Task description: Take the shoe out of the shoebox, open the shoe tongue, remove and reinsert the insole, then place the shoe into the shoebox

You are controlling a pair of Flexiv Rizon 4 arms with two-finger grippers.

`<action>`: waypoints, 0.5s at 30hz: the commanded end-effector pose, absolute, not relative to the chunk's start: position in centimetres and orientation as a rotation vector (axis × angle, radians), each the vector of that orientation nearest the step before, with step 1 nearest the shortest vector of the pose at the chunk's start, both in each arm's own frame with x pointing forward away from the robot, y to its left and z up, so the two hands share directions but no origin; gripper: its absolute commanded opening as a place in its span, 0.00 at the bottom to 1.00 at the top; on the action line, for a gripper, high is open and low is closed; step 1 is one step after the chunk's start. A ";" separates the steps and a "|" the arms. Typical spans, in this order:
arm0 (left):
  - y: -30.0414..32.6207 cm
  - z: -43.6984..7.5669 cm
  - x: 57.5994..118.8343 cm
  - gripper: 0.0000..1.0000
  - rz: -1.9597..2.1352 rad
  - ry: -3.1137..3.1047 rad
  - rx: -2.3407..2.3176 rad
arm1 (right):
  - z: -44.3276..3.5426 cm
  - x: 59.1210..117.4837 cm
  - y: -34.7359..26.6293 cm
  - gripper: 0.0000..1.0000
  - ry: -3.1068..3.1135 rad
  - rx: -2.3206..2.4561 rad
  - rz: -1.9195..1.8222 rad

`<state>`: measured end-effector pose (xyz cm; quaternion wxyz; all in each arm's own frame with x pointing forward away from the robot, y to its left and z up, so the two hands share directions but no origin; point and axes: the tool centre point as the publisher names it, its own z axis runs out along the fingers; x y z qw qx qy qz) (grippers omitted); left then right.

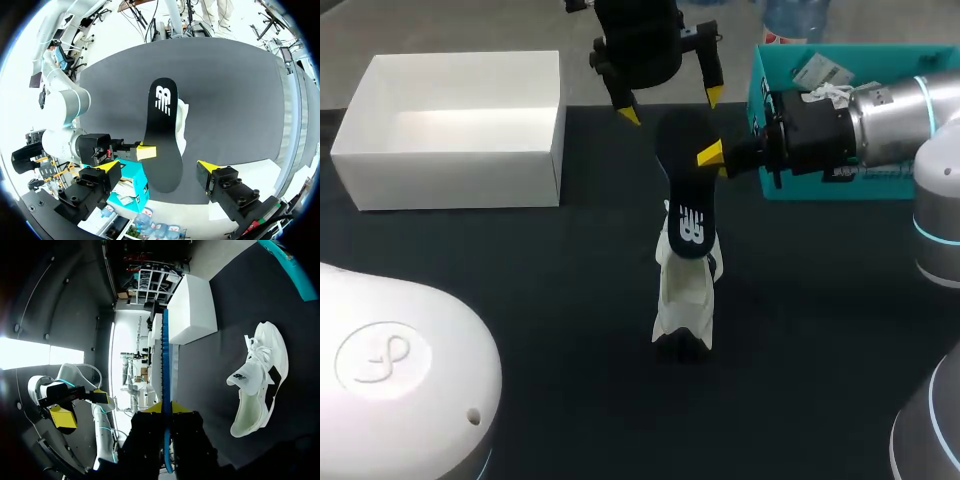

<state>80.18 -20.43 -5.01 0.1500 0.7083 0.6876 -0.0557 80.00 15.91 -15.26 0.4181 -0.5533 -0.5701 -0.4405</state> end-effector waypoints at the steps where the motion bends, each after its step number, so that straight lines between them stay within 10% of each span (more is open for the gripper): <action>1: -20.7 -4.8 79.8 1.00 -0.073 1.917 2.090 | -15.4 79.8 15.9 0.00 -1.415 -1.376 -1.136; 15: -22.2 -4.7 80.7 1.00 0.020 2.016 2.067 | -15.3 79.4 15.7 0.00 -1.411 -1.364 -1.162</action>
